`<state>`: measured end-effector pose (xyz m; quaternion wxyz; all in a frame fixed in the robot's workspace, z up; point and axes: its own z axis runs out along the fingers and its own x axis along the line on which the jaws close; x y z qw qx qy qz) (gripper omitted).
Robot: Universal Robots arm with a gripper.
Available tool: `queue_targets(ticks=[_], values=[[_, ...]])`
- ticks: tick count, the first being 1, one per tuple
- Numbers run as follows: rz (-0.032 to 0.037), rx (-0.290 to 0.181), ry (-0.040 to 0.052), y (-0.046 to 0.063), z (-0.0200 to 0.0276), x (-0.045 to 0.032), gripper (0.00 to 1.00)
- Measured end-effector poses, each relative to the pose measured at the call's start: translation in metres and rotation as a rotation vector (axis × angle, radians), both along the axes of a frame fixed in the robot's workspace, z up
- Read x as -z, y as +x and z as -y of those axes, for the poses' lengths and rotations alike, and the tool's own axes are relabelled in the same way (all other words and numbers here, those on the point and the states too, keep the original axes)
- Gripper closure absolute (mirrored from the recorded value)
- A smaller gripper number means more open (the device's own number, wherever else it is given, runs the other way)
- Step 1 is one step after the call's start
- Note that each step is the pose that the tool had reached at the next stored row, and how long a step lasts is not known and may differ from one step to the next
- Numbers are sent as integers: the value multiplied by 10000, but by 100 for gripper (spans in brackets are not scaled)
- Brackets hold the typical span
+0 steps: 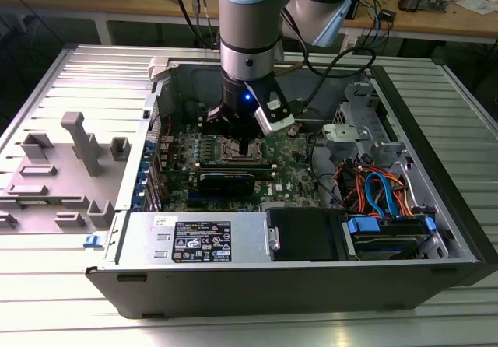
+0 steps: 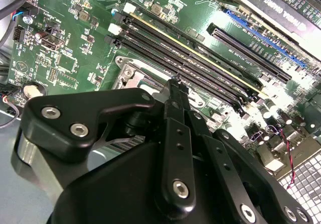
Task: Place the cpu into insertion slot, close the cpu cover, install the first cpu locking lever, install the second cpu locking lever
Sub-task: 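Install the second cpu locking lever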
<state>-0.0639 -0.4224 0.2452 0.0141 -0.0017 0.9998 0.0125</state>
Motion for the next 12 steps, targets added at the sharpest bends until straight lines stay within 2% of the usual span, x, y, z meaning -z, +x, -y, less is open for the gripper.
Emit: queue_targets(ticks=[4, 7, 8, 12], values=[[-1, 1, 0, 0, 0, 0, 89], [-147, 1, 0, 2, 0, 0, 89], [-231, 1, 0, 2, 2, 0, 89], [-237, -1, 9, 1, 21, 2, 89]])
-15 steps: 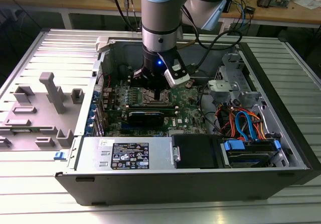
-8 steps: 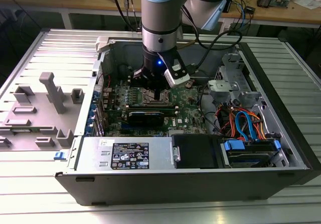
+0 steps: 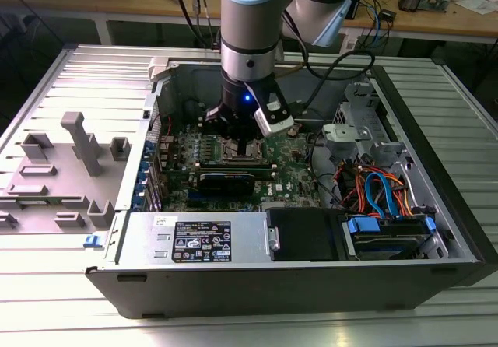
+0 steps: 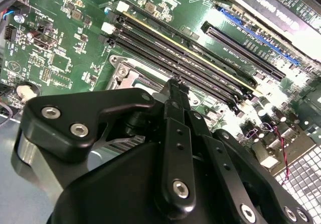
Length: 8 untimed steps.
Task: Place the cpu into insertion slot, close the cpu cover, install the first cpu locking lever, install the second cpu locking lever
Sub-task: 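Install the second cpu locking lever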
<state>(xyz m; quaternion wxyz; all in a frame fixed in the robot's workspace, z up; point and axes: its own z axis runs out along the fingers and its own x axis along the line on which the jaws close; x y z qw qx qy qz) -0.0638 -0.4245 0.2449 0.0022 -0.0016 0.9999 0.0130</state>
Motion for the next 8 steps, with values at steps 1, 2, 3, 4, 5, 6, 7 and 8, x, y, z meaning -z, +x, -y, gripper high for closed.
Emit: queue_targets(ticks=[1, 2, 3, 4, 5, 6, 7, 8], values=[[0, -3, 0, -2, 3, 0, 89], [-1, -11, 6, -7, 12, 1, 89], [-1, -15, 14, -11, 17, 1, 89], [-1, -19, 38, -16, 24, 1, 89], [0, -23, 124, -21, 34, 2, 89], [0, -27, 258, -23, 44, 3, 89], [0, -27, 394, -25, 57, 3, 89], [0, -28, 493, -28, 68, 3, 89]])
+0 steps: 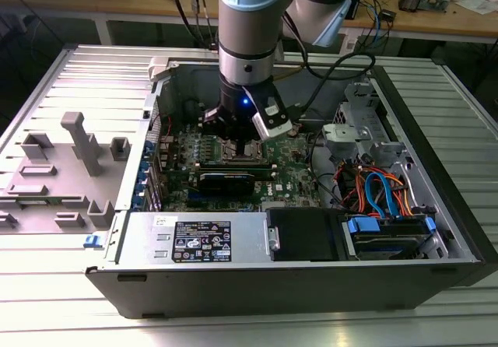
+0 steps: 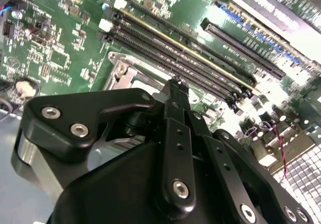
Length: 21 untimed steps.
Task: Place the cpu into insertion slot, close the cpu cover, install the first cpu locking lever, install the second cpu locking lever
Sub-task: 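Install the second cpu locking lever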
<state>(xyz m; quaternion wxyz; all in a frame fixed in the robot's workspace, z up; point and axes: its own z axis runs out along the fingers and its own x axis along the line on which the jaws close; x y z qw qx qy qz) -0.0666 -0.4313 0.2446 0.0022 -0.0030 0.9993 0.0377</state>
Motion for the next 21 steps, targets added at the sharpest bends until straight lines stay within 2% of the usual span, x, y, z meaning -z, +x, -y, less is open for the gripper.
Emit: queue_targets(ticks=[3, 7, 11, 18, 19, 21], values=[[1, 0, 134, -22, 41, 2, 89], [0, -5, 209, -68, 79, 7, 89], [0, -21, 345, -119, 119, 37, 89], [-4, -188, 449, -163, 126, 120, 89], [-5, -299, 504, -178, 126, 135, 89], [-11, -494, 524, -196, 128, 158, 89]])
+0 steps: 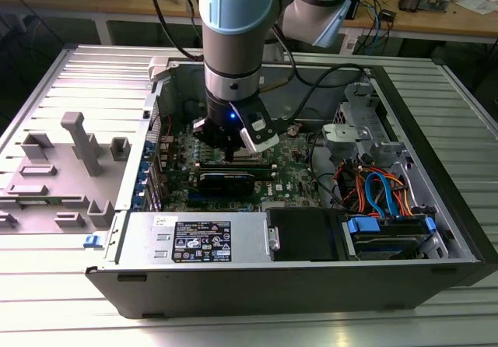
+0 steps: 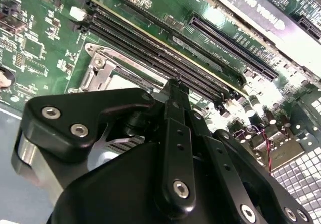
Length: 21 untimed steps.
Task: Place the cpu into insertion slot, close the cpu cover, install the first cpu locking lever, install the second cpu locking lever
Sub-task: 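Install the second cpu locking lever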
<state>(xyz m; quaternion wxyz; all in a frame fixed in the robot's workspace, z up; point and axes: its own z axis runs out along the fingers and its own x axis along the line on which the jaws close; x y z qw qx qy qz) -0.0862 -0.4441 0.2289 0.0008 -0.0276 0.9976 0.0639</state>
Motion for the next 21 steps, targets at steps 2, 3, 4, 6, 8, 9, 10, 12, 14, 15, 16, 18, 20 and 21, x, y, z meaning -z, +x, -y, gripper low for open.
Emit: queue_targets(ticks=[2, 3, 4, 6, 8, 9, 10, 12, 14, 15, 16, 18, 20, 21], values=[[0, -176, 18, -12, 4, 21, 89], [0, -235, 31, -18, 5, 28, 89], [1, -297, 57, -24, 8, 34, 89], [2, -379, 102, -41, 18, 46, 89], [2, -396, 119, -49, 20, 50, 89], [2, -395, 121, -49, 20, 51, 89], [2, -395, 122, -49, 20, 51, 89], [2, -395, 122, -49, 20, 51, 89], [2, -395, 123, -49, 20, 51, 89], [2, -395, 127, -53, 20, 51, 89], [2, -395, 126, -57, 20, 52, 89], [2, -395, 126, -57, 20, 52, 89], [2, -395, 126, -57, 20, 53, 89], [2, -395, 126, -57, 20, 53, 89]])
